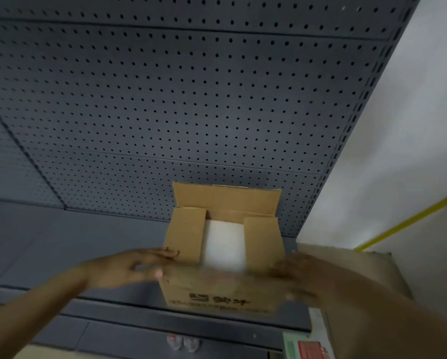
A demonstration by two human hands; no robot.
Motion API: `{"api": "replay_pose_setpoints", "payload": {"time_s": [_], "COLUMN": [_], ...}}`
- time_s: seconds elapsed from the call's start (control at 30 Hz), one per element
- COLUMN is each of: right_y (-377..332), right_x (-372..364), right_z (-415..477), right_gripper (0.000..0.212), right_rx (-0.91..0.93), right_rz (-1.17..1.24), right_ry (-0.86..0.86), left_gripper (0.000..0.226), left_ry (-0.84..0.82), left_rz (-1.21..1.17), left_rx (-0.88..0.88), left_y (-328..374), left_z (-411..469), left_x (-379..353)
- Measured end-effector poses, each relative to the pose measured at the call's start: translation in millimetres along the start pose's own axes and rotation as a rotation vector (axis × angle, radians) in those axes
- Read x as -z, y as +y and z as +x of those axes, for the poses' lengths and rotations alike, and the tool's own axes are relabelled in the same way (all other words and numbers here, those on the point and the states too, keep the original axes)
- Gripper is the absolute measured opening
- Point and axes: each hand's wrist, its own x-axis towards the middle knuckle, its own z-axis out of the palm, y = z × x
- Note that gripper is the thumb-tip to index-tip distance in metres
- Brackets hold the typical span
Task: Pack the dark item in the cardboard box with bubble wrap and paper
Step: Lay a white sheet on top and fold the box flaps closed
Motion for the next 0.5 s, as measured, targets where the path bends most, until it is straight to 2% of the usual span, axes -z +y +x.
{"api": "replay_pose_setpoints", "payload": {"time_s": [0.03, 0.07, 0.1, 0.13, 0.2, 0.23, 0.27, 0.37, 0.43, 0.5], "right_y": [6.8, 15.8, 5.7, 0.8, -1.4, 2.6, 1.1, -5.0, -4.9, -7.6], "right_x": [-2.5, 0.7, 2.1, 0.3, -1.3, -3.1, -3.8, -10.4, -10.5, -4.8], "right_z": [-2.0, 0.8, -0.5, 0.4, 9.9, 17.0, 24.0, 41.1, 52.6, 61.4], "right_gripper": [0.077, 0.076, 0.074, 0.078, 0.092, 0.097, 0.100, 0.120, 0.128, 0.131], "right_rx": [-0.007, 0.008, -0.034, -0.038, -0.097, -0.122, -0.163, -0.246, -0.268, -0.285], "right_rz": [-0.072, -0.061, 0.021, 0.161, 0.541, 0.597, 0.565, 0.263, 0.006, -0.212], "right_ry": [0.031, 0.037, -0.028, -0.019, 0.113, 0.159, 0.172, 0.255, 0.266, 0.232], "left_gripper": [0.031, 0.028, 0.028, 0.033, 0.062, 0.078, 0.091, 0.109, 0.123, 0.134], "left_ry": [0.017, 0.037, 0.082, 0.138, 0.267, 0.321, 0.384, 0.527, 0.525, 0.456], "left_rz": [-0.149, -0.288, -0.401, -0.443, -0.476, -0.462, -0.420, -0.187, -0.064, -0.068], "left_rx": [0.039, 0.063, 0.083, 0.103, 0.127, 0.139, 0.158, 0.254, 0.282, 0.276], "left_y": [0.7, 1.0, 0.8, -0.2, -7.2, -4.2, -6.1, -14.4, -22.5, -29.8], "left_z": [2.0, 5.0, 9.1, 14.8, 30.2, 36.1, 43.0, 62.0, 70.6, 76.6], "left_x": [3.0, 4.8, 4.8, 4.9, 4.5, 4.2, 2.9, -0.2, 1.1, 7.5]}}
